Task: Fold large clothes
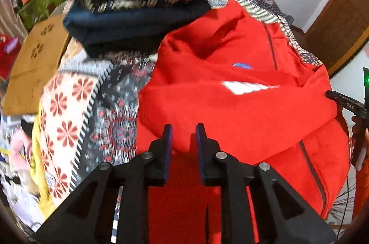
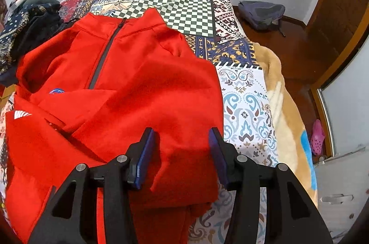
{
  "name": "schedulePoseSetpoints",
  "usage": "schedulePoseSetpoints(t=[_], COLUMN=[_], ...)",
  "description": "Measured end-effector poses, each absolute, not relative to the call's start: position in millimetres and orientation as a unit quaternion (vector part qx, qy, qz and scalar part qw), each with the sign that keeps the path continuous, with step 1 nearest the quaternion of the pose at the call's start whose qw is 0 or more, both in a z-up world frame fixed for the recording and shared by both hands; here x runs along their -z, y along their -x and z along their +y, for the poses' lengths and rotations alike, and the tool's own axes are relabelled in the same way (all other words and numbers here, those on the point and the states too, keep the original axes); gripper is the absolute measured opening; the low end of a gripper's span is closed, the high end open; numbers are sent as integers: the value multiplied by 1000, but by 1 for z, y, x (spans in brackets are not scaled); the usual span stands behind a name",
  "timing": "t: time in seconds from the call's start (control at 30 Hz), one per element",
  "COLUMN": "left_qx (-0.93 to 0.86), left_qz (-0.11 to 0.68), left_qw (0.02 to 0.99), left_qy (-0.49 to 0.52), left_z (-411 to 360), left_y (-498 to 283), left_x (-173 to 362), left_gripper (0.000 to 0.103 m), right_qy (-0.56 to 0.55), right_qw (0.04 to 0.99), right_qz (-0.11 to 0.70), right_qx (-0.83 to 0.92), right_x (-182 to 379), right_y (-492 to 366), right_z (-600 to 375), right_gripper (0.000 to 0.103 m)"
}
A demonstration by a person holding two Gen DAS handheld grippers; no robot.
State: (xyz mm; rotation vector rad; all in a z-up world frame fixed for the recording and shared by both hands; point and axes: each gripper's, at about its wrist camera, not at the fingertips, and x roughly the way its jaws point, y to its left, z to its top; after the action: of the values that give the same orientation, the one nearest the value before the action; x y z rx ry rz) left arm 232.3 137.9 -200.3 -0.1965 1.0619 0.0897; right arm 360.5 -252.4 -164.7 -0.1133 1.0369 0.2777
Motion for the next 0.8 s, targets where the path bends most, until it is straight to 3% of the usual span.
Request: schedulePoseSetpoints(t=[0.07, 0.27, 0.4, 0.47, 0.63, 0.8], left_qx=[-38, -5, 32, 49, 60, 75], left_qz=[491, 432, 415, 416, 437, 467], left_qw=[866, 901, 908, 907, 897, 878], left_qy=[84, 48, 50, 47, 32, 80], left_z=[132, 101, 86, 77, 63, 67], left_y=[-240, -276, -314, -333, -382, -437], left_x=[189, 149, 136, 135, 144, 167], left_gripper=[41, 55, 59, 66, 67, 67], right_qy=[51, 52, 55, 59, 63, 62], right_qw=[861, 879, 891, 894, 896, 880], right_qz=[488, 450, 423, 415, 410, 440], right_qx=[-136, -149, -158, -158, -158, -169], right_x=[159, 127, 107, 102, 95, 105], right_y=[-359, -360, -367, -371, -401, -436], right_z=[-253, -251, -247, -245, -236, -226], right_gripper=[45, 45, 45, 45, 49, 49])
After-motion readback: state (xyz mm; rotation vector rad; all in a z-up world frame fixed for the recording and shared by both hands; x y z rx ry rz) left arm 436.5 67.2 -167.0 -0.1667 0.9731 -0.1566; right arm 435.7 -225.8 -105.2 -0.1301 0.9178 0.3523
